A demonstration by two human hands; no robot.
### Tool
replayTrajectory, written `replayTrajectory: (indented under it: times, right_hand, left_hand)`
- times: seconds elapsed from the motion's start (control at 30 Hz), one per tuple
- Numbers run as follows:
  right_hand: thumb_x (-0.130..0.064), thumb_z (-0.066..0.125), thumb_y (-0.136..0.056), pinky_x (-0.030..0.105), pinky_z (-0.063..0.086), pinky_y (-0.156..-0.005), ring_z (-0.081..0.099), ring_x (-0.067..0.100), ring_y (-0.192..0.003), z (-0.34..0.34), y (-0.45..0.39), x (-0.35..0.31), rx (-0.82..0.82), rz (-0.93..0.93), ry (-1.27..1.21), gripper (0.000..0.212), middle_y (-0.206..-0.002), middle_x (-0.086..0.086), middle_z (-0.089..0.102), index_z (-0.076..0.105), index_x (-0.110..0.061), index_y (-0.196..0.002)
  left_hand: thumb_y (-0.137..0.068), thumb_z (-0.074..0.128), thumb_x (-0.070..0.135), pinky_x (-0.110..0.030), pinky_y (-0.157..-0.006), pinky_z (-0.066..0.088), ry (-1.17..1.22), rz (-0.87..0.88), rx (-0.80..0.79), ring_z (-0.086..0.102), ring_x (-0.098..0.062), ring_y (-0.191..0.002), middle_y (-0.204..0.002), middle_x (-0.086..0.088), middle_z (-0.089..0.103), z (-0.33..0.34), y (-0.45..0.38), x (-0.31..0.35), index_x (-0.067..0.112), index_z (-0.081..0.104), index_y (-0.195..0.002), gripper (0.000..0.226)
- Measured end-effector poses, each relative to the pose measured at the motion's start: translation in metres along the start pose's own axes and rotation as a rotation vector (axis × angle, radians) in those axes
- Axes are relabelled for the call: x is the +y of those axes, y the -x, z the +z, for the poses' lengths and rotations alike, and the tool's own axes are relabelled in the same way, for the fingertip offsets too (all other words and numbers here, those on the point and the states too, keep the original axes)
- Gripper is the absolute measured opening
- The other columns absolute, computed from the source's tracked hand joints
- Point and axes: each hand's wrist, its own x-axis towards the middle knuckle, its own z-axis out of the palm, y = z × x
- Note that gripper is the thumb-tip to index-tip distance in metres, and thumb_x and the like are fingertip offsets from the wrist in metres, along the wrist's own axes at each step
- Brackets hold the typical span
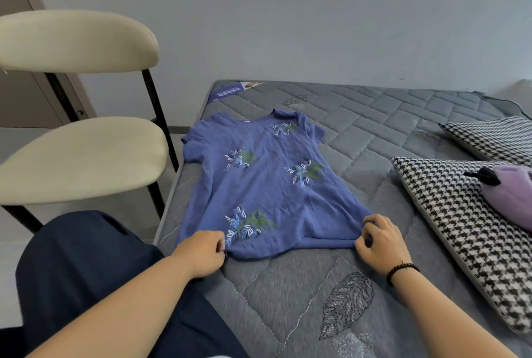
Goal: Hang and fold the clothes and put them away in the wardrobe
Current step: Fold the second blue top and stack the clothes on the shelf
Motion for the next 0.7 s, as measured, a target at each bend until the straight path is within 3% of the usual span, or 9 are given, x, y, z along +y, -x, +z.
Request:
replayTrajectory:
  times: [0.03,0.13,0.17,0.23,0.37,0.43,0.53,0.6,0.7]
  right_hand:
    - [-0.021,0.057,-0.065,0.034,0.042,-0.070,0.057,0.029,-0.084,0.001,0.000,0.000,-0.039,0.005,0.009,0.013,-0.095,0.003,0.059,0.056,-0.014,-0.076]
    - [-0.004,0.070,-0.062,0.042,0.047,-0.076,0.056,0.030,-0.098,0.011,-0.007,0.000,-0.123,-0.013,0.095,0.053,-0.115,0.008,0.058,0.062,-0.013,-0.114]
    - [0.000,0.070,-0.064,0.042,0.046,-0.077,0.057,0.030,-0.100,0.012,-0.012,-0.003,-0.164,-0.030,0.125,0.053,-0.115,0.007,0.060,0.065,-0.016,-0.114]
    - [-0.002,0.060,-0.080,0.038,0.042,-0.081,0.059,0.029,-0.103,0.011,-0.021,-0.010,-0.244,0.003,0.160,0.031,-0.109,0.004,0.064,0.068,-0.018,-0.106]
    - [-0.014,0.044,-0.094,0.039,0.049,-0.077,0.061,0.034,-0.090,-0.005,-0.030,-0.014,-0.117,0.406,-0.144,0.017,-0.103,0.010,0.067,0.061,-0.013,-0.098]
    - [-0.016,0.048,-0.089,0.041,0.050,-0.081,0.061,0.035,-0.094,-0.005,-0.020,-0.013,-0.051,0.185,-0.053,0.023,-0.112,0.011,0.064,0.060,-0.013,-0.109]
    - [-0.029,0.053,-0.073,0.040,0.046,-0.090,0.054,0.028,-0.110,0.010,-0.002,-0.016,-0.119,-0.319,0.065,0.054,-0.125,0.010,0.056,0.054,-0.019,-0.127]
    - [-0.029,0.052,-0.073,0.036,0.048,-0.085,0.057,0.024,-0.105,0.021,0.003,-0.028,-0.163,-0.465,0.141,0.050,-0.122,0.007,0.058,0.057,-0.021,-0.122]
    - [-0.017,0.062,-0.070,0.032,0.053,-0.069,0.065,0.023,-0.085,0.036,0.000,-0.042,-0.129,-0.508,0.178,0.036,-0.101,0.002,0.064,0.064,-0.017,-0.106]
  left_hand:
    - [-0.082,0.054,0.020,-0.028,-0.070,0.043,0.082,-0.062,-0.010,0.056,-0.017,-0.082,-0.083,0.007,0.058,-0.002,-0.001,-0.004,0.025,0.049,-0.071,0.013]
    - [-0.084,0.053,0.023,-0.028,-0.066,0.041,0.110,-0.147,0.005,0.052,-0.015,-0.073,-0.079,0.005,0.057,-0.005,-0.002,-0.009,0.022,0.049,-0.070,0.015]
    - [-0.086,0.051,0.025,-0.029,-0.064,0.039,0.089,-0.156,0.029,0.050,-0.016,-0.073,-0.078,0.004,0.055,-0.006,-0.002,-0.007,0.021,0.046,-0.070,0.017]
    - [-0.091,0.047,0.028,-0.029,-0.062,0.035,0.046,-0.165,0.076,0.047,-0.017,-0.074,-0.078,0.004,0.050,-0.006,-0.001,-0.003,0.020,0.039,-0.072,0.022]
    - [-0.096,0.038,0.030,-0.030,-0.065,0.035,0.028,-0.203,0.137,0.047,-0.018,-0.076,-0.082,0.002,0.048,-0.007,0.000,0.000,0.019,0.038,-0.080,0.019]
    - [-0.096,0.037,0.028,-0.032,-0.067,0.038,0.039,-0.226,0.173,0.048,-0.021,-0.080,-0.087,-0.001,0.049,-0.008,0.000,0.000,0.017,0.038,-0.085,0.016]
    - [-0.091,0.047,0.023,-0.034,-0.067,0.041,0.061,-0.175,0.220,0.052,-0.024,-0.084,-0.095,-0.002,0.052,-0.007,-0.001,-0.003,0.015,0.039,-0.091,0.011]
    - [-0.083,0.057,0.027,-0.036,-0.078,0.045,0.054,-0.041,0.175,0.052,-0.022,-0.095,-0.107,0.001,0.048,-0.004,-0.001,-0.002,0.020,0.042,-0.102,0.025]
    - [-0.077,0.061,0.032,-0.037,-0.085,0.046,-0.099,0.154,0.050,0.051,-0.020,-0.109,-0.120,0.005,0.041,0.002,0.002,0.006,0.025,0.041,-0.122,0.049]
